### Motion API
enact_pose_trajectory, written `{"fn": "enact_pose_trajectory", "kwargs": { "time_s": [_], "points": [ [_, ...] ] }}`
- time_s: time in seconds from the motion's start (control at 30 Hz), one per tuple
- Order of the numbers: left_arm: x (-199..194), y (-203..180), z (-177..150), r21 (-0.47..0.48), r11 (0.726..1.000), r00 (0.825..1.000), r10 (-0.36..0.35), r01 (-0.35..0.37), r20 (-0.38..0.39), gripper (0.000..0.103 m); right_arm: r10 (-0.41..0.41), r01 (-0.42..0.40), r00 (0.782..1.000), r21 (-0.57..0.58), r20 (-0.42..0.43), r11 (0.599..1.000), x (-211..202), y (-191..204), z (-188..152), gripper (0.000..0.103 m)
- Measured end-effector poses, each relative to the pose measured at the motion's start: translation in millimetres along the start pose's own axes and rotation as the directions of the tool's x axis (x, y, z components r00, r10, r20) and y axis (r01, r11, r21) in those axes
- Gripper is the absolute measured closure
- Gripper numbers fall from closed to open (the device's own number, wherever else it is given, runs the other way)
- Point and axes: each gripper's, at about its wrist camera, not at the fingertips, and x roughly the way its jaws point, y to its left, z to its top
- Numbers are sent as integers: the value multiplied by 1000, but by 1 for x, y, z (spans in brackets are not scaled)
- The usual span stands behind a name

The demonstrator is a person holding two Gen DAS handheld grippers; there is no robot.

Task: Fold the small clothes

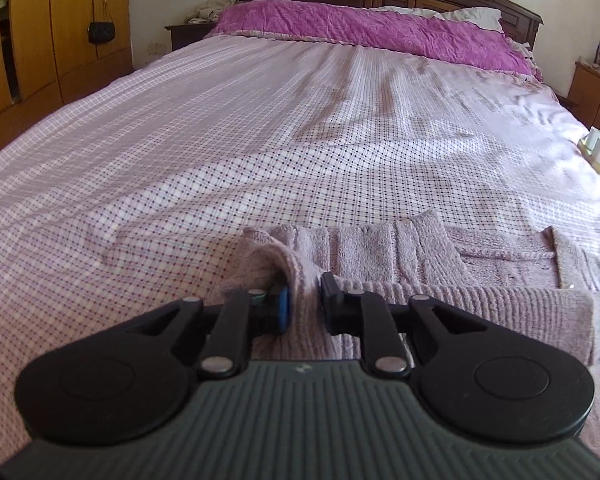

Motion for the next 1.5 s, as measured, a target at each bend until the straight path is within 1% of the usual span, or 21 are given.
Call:
{"fn": "enact_pose_trajectory", "kwargs": {
  "time_s": [0.03, 0.17, 0.27, 0.33, 0.5, 0.53, 0.63, 0.8, 0.87, 0.9, 0.93, 0.97, 1.0, 1.03, 1.1, 1.23, 1.3, 1.37, 1.43, 1.47, 1.5],
  "points": [
    [-4, 1, 0, -4, 1000, 1000, -5, 5, -2, 79, 1, -1, 1000, 4, -3, 1000, -3, 0, 0, 74],
    [-24, 6, -3, -6, 1000, 1000, -23, 23, 10, 74, 10, -10, 1000, 8, -9, 1000, -26, 1, -1, 69],
    [-39, 9, -5, -10, 999, 999, -52, 52, 11, 67, 18, -18, 1000, 14, 2, 1000, -43, 1, -3, 60],
    [-48, 10, -8, -9, 998, 997, -70, 70, 20, 67, 32, -33, 999, 24, 15, 999, -56, 0, -5, 54],
    [-58, 14, -16, -21, 995, 995, -99, 99, 9, 64, 71, -71, 997, 38, -9, 997, -69, 0, -9, 53],
    [-56, 13, -18, -20, 995, 995, -102, 102, 3, 63, 76, -75, 997, 36, -18, 997, -68, 1, -10, 53],
    [-49, 11, -21, -14, 997, 997, -77, 76, -17, 62, 53, -52, 998, 35, -36, 998, -58, 3, -12, 53],
    [-36, 12, -21, -38, 993, 993, -113, 112, -20, 62, 63, -60, 997, 66, -49, 996, -41, -1, -8, 53],
    [-31, 13, -18, -43, 992, 993, -119, 119, -10, 62, 69, -65, 996, 67, -53, 996, -37, -2, -4, 56],
    [-29, 14, -16, -46, 992, 993, -121, 121, -2, 64, 64, -60, 996, 67, -54, 996, -35, -2, -2, 65],
    [-26, 14, -13, -51, 991, 993, -121, 121, 3, 66, 64, -61, 996, 62, -54, 996, -34, -2, 0, 83],
    [-23, 15, -10, -57, 990, 992, -129, 130, 7, 88, 68, -66, 996, 55, -55, 996, -33, -1, 3, 89],
    [-19, 16, -6, -67, 988, 990, -142, 142, 1, 93, 72, -70, 996, 51, -48, 996, -32, -1, 7, 93],
    [-16, 17, -2, -80, 985, 989, -151, 151, 1, 93, 79, -77, 996, 46, -35, 996, -32, -1, 11, 95],
    [-12, 15, 7, -82, 986, 989, -145, 147, 23, 94, 75, -74, 997, 45, -9, 996, -31, 0, 20, 95],
    [-2, 4, 26, -39, 993, 992, -104, 107, 72, 94, 63, -64, 998, 81, 10, 995, -16, -4, 37, 95],
    [5, -2, 34, -8, 998, 994, -63, 64, 94, 93, 44, -45, 999, 91, 10, 995, -2, -4, 42, 95],
    [13, -7, 40, 13, 1000, 994, -12, 11, 108, 93, 25, -23, 1000, 108, -10, 994, 14, -4, 46, 94],
    [17, -9, 44, 15, 1000, 994, 13, -15, 112, 92, 17, -14, 1000, 124, -22, 992, 29, -5, 48, 92],
    [19, -9, 46, 14, 1000, 994, 13, -14, 107, 92, 16, -12, 999, 120, -32, 993, 36, -6, 48, 90],
    [18, -8, 47, 11, 1000, 995, 6, -7, 104, 92, 18, -13, 999, 113, -42, 993, 41, -6, 49, 84]
  ]
}}
